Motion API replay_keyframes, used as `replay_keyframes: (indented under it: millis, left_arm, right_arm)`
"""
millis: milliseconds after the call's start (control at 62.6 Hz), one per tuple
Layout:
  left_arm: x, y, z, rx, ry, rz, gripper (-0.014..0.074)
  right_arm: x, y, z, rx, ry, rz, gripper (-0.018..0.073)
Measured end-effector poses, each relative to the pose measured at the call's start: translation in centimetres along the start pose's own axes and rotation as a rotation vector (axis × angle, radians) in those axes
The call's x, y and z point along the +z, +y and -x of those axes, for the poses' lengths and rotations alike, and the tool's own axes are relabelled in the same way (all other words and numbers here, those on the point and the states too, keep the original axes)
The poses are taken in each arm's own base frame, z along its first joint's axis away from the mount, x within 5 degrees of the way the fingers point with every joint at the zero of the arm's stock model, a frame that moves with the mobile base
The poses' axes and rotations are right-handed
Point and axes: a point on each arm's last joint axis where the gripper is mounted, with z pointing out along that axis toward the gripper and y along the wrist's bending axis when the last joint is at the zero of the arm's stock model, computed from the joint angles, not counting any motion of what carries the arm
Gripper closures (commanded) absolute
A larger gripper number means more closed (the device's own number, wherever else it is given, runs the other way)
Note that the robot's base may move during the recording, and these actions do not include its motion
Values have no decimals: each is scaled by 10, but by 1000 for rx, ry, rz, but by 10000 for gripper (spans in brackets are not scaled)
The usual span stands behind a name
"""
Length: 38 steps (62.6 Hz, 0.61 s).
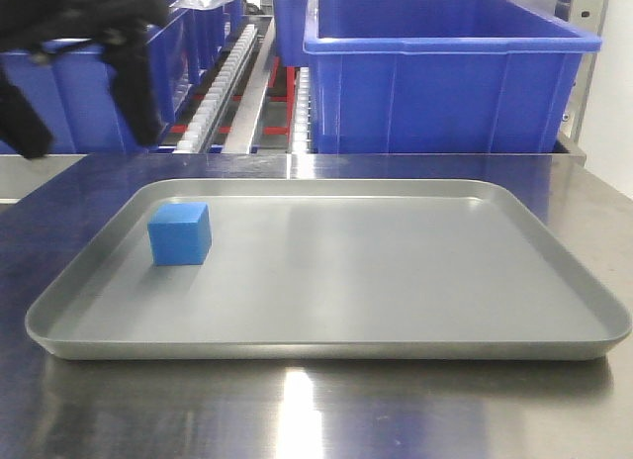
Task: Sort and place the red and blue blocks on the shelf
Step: 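Lower the open left gripper around the blue cube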
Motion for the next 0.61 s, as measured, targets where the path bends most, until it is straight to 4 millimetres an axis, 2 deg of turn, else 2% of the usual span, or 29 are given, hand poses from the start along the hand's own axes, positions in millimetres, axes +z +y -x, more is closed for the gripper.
replay_keyframes:
  millis: [240,607]
  left_arm:
    - [18,-29,8,28,97,33,8]
    - [37,-39,24,-7,151,91,8]
  right_arm:
    - [0,0,0,0,0,0,511]
    - [0,0,0,0,0,0,511]
